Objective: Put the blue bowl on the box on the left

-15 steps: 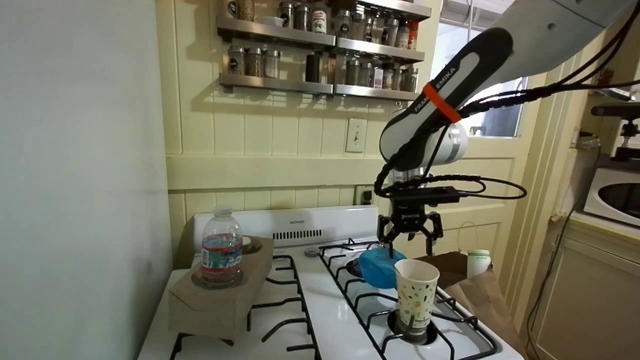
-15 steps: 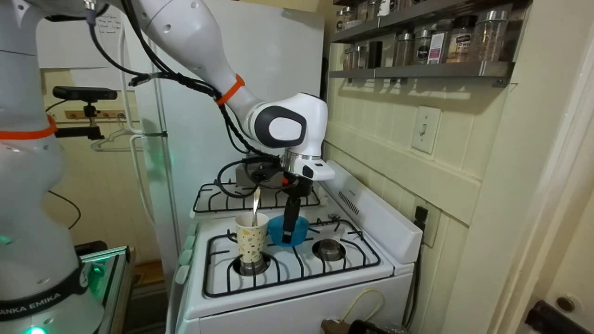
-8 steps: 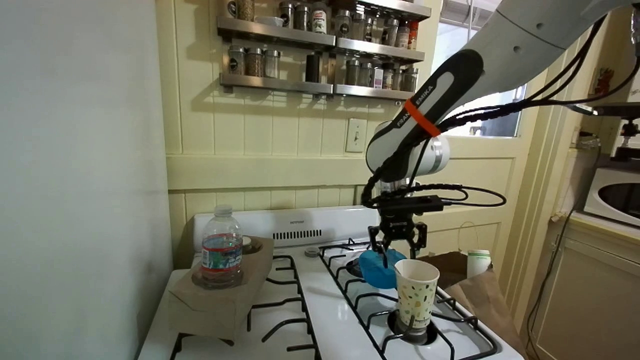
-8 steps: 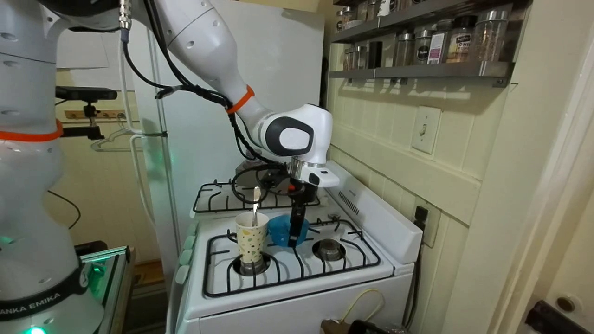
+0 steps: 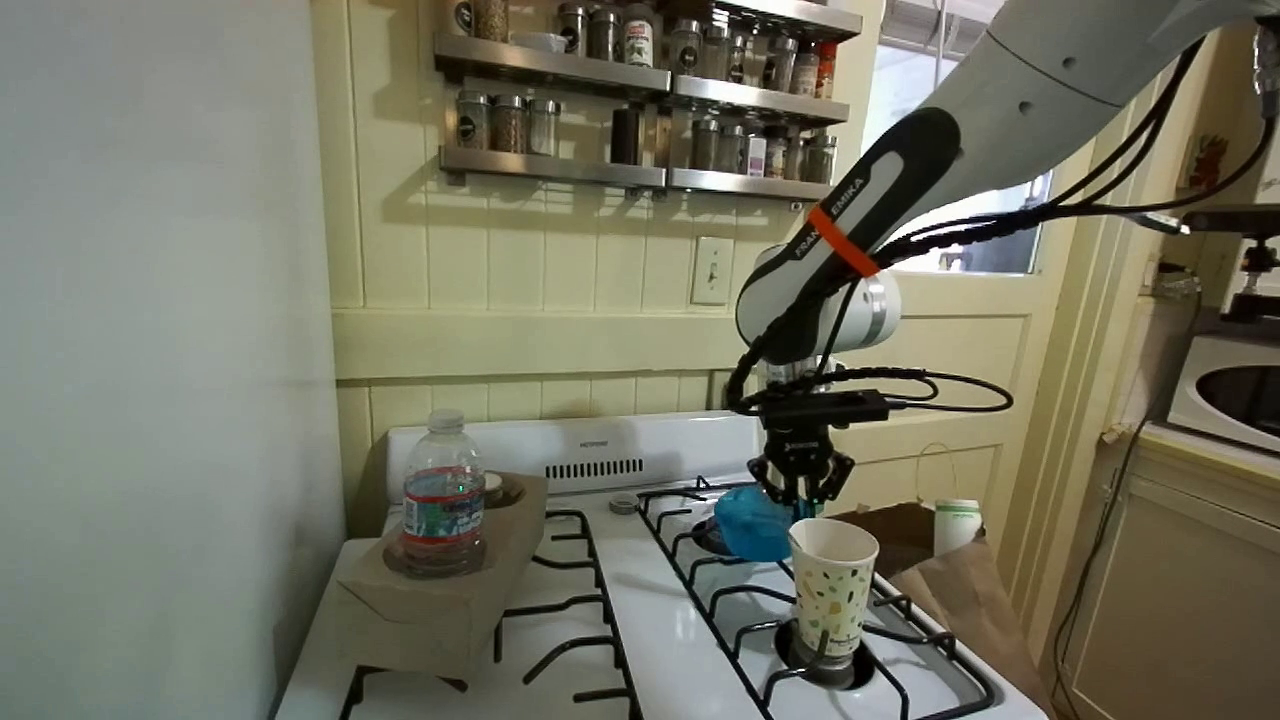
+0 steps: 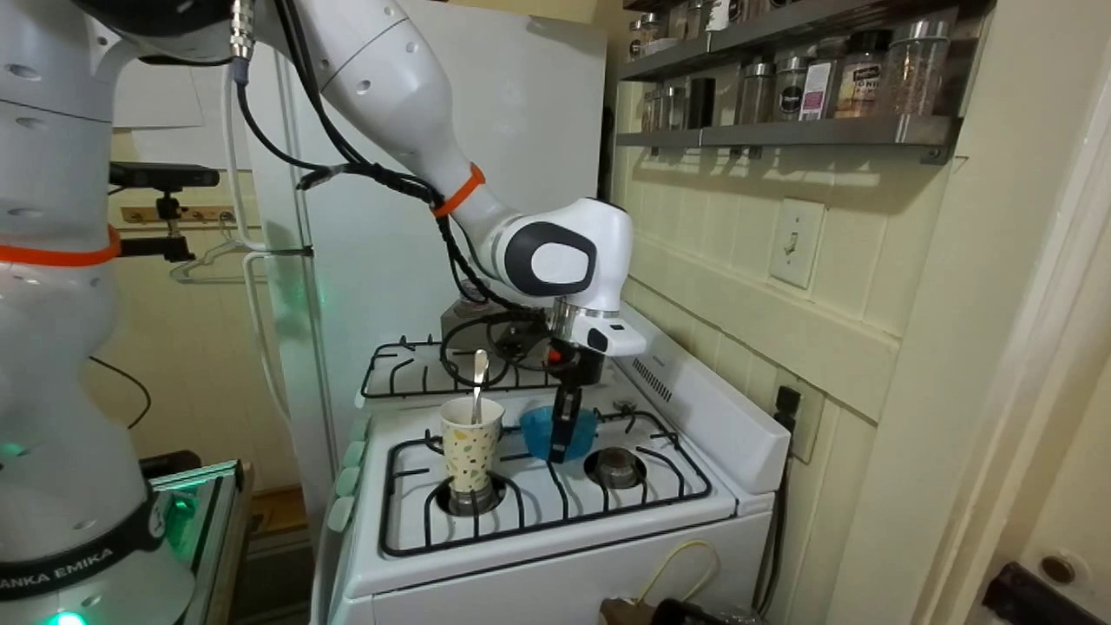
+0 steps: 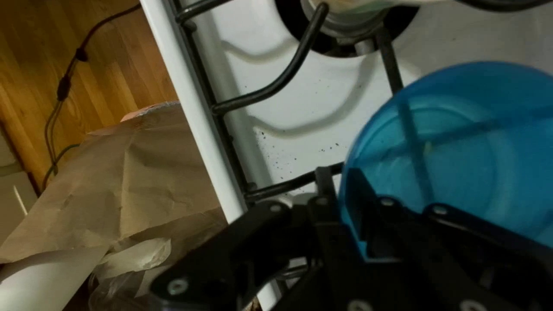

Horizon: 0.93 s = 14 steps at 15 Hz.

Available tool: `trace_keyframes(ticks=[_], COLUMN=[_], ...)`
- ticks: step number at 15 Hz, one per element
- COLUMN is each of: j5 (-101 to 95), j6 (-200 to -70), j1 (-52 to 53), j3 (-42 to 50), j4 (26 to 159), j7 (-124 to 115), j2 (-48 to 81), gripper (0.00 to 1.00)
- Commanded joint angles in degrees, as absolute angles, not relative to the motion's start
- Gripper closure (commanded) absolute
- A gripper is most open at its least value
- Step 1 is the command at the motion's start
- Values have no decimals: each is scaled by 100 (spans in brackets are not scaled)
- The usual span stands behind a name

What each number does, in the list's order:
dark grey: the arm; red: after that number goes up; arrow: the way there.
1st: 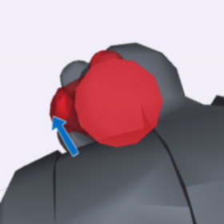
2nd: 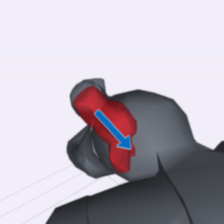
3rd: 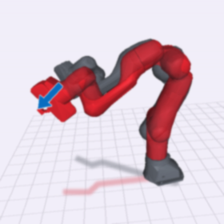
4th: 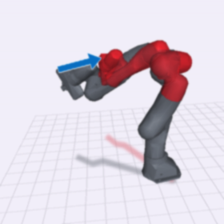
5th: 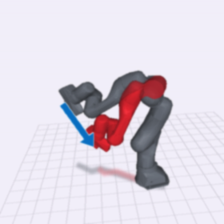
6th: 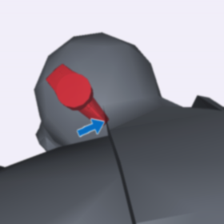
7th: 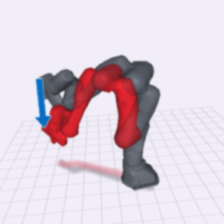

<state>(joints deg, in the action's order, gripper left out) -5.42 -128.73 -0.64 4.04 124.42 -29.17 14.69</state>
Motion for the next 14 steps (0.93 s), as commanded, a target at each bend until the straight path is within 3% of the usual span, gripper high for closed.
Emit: trace_keyframes(ticks=[1, 9, 14], j5=[-492, -20, 711], j6=[-12919, -12744, -12655], j1=[-14, 151, 693], j3=[481, -24, -635], j4=[12460, 12129, 11683], j7=[-2862, -1636, -932], j2=[1252, -448, -338], gripper=[100, 99, 99])
